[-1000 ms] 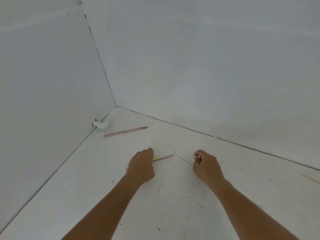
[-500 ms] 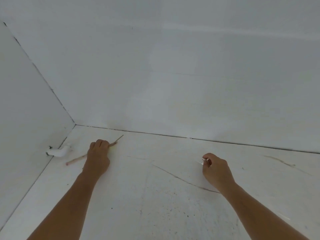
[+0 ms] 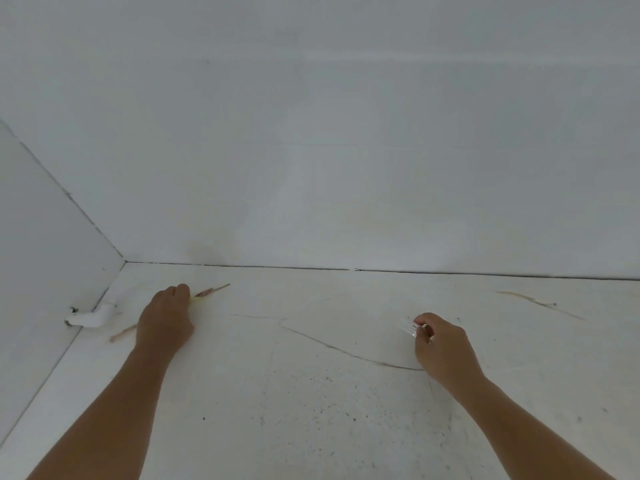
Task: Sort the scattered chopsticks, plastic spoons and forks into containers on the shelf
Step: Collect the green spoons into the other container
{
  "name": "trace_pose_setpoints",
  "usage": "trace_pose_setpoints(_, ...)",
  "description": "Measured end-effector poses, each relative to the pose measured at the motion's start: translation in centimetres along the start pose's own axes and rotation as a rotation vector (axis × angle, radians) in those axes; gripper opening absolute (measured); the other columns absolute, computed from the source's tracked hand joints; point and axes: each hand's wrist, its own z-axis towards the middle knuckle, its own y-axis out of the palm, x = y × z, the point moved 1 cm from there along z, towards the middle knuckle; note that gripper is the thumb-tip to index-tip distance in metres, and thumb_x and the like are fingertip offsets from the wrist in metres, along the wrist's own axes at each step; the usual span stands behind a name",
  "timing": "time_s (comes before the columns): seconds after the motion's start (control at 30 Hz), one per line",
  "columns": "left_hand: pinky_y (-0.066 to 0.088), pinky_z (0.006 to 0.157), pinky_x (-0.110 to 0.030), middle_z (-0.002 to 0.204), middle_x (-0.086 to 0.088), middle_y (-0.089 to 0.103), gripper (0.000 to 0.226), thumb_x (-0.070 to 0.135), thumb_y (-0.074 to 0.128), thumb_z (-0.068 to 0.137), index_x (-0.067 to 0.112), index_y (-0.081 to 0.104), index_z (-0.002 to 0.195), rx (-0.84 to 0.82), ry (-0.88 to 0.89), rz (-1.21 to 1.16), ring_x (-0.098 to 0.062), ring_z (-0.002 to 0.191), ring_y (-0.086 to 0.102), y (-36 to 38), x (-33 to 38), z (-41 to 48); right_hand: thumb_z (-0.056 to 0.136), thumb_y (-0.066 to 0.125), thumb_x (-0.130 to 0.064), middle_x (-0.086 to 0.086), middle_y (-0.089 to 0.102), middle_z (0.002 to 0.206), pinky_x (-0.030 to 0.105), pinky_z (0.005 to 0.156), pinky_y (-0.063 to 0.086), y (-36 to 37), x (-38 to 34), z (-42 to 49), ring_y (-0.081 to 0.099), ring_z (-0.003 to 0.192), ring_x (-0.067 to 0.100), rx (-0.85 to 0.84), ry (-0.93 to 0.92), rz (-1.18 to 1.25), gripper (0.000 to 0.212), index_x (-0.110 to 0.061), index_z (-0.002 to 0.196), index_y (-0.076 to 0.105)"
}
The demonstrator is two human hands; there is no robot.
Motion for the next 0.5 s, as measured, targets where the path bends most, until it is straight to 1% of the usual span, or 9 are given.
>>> trace_pose_setpoints(0.1, 0.047, 0.047, -0.039, 0.072, -0.011, 0.053, 0.034, -0.014, 0.071, 0.065, 0.005, 0.053, 0.086, 0.005, 0.084, 0.073, -0.033, 0.065, 0.054, -0.5, -0.2, 0.2, 0.097, 0.062, -0.010, -0.010, 0.065, 0.079, 0.027, 0.064, 0.046, -0.4, 0.8, -0.5, 0.061, 0.069, 0.008, 0.013, -0.001, -0.008, 0.014, -0.018, 0.104, 0.070)
trace_pose_setpoints(0.17, 0.048, 0.046, -0.040, 0.074, -0.010, 0.052, 0.036, -0.012, 0.073, 0.063, 0.005, 0.053, 0.087, -0.006, 0.113, 0.088, -0.033, 0.066, 0.054, -1.0, 0.1, 0.1, 0.096, 0.062, -0.010, -0.010, 0.066, 0.079, 0.030, 0.063, 0.048, -0.4, 1.2, -0.8, 0.062, 0.066, 0.010, 0.007, 0.004, -0.013, 0.014, -0.019, 0.103, 0.070)
trace_pose_setpoints(0.23, 0.047, 0.047, -0.041, 0.075, -0.010, 0.051, 0.037, -0.012, 0.073, 0.062, 0.006, 0.052, 0.087, 0.018, 0.105, 0.055, -0.032, 0.066, 0.052, -2.0, 0.7, 0.0, 0.096, 0.062, -0.010, -0.010, 0.066, 0.078, 0.032, 0.061, 0.051, -0.4, 1.1, -1.0, 0.061, 0.064, 0.011, 0.001, 0.000, -0.011, 0.014, -0.020, 0.102, 0.070)
trace_pose_setpoints(0.33, 0.045, 0.051, -0.041, 0.075, -0.011, 0.051, 0.032, -0.011, 0.070, 0.066, 0.005, 0.052, 0.086, 0.140, 0.042, -0.039, -0.033, 0.067, 0.052, -4.6, 1.5, 0.5, 0.096, 0.062, -0.009, -0.009, 0.066, 0.078, 0.036, 0.062, 0.055, -0.6, 0.6, -1.3, 0.062, 0.064, 0.011, -0.006, -0.017, -0.014, 0.015, -0.023, 0.099, 0.068)
trace_pose_setpoints(0.4, 0.044, 0.053, -0.039, 0.075, -0.009, 0.052, 0.025, -0.009, 0.066, 0.072, 0.005, 0.053, 0.088, 0.235, -0.046, -0.115, -0.032, 0.066, 0.052, -7.0, 2.0, 1.0, 0.096, 0.062, -0.010, -0.009, 0.066, 0.078, 0.036, 0.063, 0.054, -0.6, 0.1, -1.3, 0.062, 0.064, 0.011, -0.007, -0.020, -0.005, 0.016, -0.025, 0.099, 0.067)
trace_pose_setpoints(0.43, 0.044, 0.055, -0.039, 0.075, -0.007, 0.052, 0.021, -0.006, 0.062, 0.076, 0.007, 0.052, 0.090, 0.252, -0.097, -0.148, -0.031, 0.065, 0.051, -8.4, 2.1, 1.3, 0.096, 0.063, -0.009, -0.010, 0.066, 0.078, 0.034, 0.062, 0.052, -0.6, -0.2, -1.3, 0.062, 0.064, 0.012, -0.007, -0.021, 0.001, 0.016, -0.024, 0.099, 0.068)
trace_pose_setpoints(0.5, 0.046, 0.058, -0.041, 0.073, -0.004, 0.054, 0.015, -0.001, 0.055, 0.085, 0.010, 0.050, 0.094, 0.224, -0.176, -0.205, -0.030, 0.065, 0.052, -10.6, 1.9, 2.1, 0.095, 0.063, -0.009, -0.011, 0.065, 0.077, 0.031, 0.061, 0.048, -0.8, -0.8, -1.2, 0.062, 0.063, 0.012, -0.007, -0.017, 0.007, 0.016, -0.022, 0.102, 0.070)
